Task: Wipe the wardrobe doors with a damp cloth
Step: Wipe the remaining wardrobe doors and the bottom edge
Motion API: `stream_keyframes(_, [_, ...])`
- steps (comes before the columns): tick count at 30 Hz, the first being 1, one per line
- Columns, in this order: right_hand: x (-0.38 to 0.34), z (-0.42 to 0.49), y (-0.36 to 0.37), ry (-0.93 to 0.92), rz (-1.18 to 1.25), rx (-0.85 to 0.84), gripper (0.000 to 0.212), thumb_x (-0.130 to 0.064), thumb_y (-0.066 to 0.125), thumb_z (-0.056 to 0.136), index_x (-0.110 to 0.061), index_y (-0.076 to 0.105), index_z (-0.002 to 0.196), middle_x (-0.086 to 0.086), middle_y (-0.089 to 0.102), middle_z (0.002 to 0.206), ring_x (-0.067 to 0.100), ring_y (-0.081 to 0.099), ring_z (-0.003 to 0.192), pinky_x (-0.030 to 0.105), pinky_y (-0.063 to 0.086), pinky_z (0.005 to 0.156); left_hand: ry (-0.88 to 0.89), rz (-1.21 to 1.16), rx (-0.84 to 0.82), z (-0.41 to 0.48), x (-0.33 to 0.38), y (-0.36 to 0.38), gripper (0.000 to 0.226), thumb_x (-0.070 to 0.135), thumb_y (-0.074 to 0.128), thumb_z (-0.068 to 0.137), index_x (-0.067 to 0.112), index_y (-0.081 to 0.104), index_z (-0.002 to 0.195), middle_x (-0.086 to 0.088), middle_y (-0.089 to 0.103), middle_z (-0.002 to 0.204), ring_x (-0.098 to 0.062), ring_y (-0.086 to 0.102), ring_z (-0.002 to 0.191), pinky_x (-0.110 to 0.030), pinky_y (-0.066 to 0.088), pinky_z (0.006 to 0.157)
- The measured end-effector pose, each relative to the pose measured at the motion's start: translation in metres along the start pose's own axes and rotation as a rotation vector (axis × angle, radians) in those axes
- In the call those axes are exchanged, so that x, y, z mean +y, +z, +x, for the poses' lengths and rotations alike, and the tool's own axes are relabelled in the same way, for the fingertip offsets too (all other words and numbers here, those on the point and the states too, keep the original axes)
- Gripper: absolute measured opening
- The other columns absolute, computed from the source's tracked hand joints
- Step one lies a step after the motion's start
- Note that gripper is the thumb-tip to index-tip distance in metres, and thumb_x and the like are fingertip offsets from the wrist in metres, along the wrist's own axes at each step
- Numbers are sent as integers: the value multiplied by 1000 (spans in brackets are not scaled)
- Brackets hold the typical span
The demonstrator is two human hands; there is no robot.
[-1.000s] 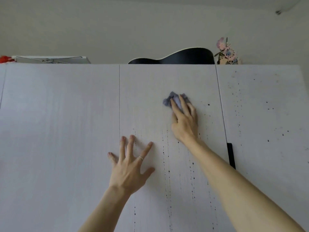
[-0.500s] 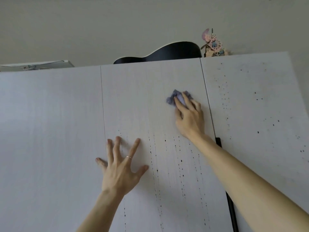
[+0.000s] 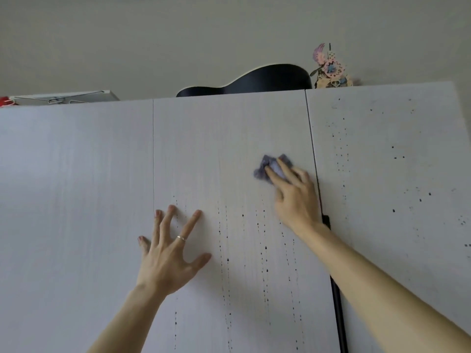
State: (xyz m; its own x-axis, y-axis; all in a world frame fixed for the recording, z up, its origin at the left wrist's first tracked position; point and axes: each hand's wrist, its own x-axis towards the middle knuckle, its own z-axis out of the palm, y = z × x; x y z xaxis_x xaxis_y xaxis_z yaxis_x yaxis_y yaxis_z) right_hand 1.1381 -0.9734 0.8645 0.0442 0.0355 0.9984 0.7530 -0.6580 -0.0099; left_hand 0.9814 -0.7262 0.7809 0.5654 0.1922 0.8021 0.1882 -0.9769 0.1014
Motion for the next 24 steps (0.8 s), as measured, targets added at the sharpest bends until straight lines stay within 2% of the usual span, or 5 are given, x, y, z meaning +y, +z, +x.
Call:
stream_keyframes(5, [17, -34, -8, -446, 18, -105, 50, -6, 54, 83, -29, 70, 124, -6, 60, 140, 21, 53, 113, 42, 53, 91, -37, 7, -30, 0, 8, -3, 98, 86, 49, 75, 65, -19, 143, 10, -36, 157, -19, -35, 146, -68, 11, 116])
stream_keyframes(10, [37, 24, -32, 132, 63, 27, 52, 6, 62, 83, -27, 71, 122, -11, 62, 136, 21, 47, 110, 38, 49, 94, -63, -1, -40, -2, 11, -1, 104, 82, 55, 75, 65, -21, 143, 11, -39, 156, -19, -37, 146, -68, 12, 116])
stream_keyframes(13, [21, -15, -24, -16, 70, 13, 54, 9, 70, 77, -24, 73, 119, -4, 65, 132, 30, 53, 103, 25, 40, 91, -64, -9, -45, -4, 11, 0, 105, 81, 58, 75, 66, -22, 142, 12, -41, 155, -19, -39, 144, -70, 10, 116])
stream_keyframes(17, [15, -52, -19, -296, 161, -130, 41, -1, 72, 82, -27, 76, 113, -2, 63, 122, 23, 53, 106, 37, 58, 72, -78, -2, -46, -3, 12, -1, 105, 81, 58, 75, 67, -23, 140, 13, -43, 154, -18, -39, 144, -70, 9, 117])
stream_keyframes(24, [5, 5, -17, 200, 216, 92, 41, -2, 65, 86, -23, 73, 120, 2, 55, 121, 25, 52, 97, 39, 55, 73, -76, -21, -23, -3, 11, 2, 104, 81, 59, 75, 68, -21, 140, 15, -43, 154, -16, -39, 144, -69, 8, 117])
